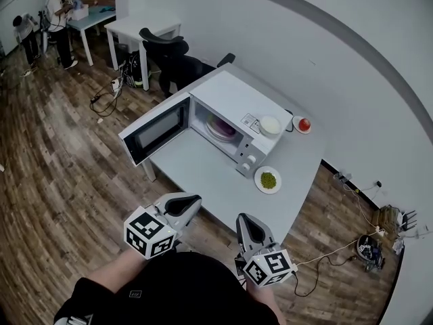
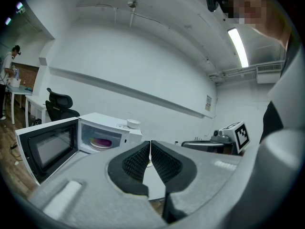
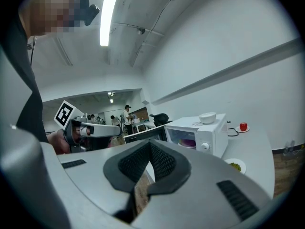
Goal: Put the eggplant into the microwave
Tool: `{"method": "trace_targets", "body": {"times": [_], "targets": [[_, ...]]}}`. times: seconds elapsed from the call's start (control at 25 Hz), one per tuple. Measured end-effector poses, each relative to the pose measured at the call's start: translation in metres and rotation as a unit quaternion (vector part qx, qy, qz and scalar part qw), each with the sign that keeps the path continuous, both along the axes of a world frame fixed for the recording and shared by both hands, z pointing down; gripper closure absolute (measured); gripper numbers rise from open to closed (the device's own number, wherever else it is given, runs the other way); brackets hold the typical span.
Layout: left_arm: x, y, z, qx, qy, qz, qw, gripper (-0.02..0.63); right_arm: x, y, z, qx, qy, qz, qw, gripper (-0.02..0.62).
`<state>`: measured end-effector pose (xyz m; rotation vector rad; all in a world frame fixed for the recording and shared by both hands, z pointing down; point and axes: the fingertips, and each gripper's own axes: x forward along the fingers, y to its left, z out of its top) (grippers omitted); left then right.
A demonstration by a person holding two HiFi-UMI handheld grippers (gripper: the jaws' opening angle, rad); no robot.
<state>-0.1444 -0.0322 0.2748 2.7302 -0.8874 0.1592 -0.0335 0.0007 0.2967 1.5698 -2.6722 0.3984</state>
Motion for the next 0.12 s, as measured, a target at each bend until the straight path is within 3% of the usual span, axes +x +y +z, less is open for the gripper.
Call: {"method": "trace_targets", "body": {"times": [0.12], "targets": [[-0.0016, -0.0011, 0.0013, -0.002, 0.002, -0.001, 1.0000, 0.586, -0.0018, -0.0011, 0.0004, 0.003, 0.003, -0.003, 1.000, 0.581]]}}
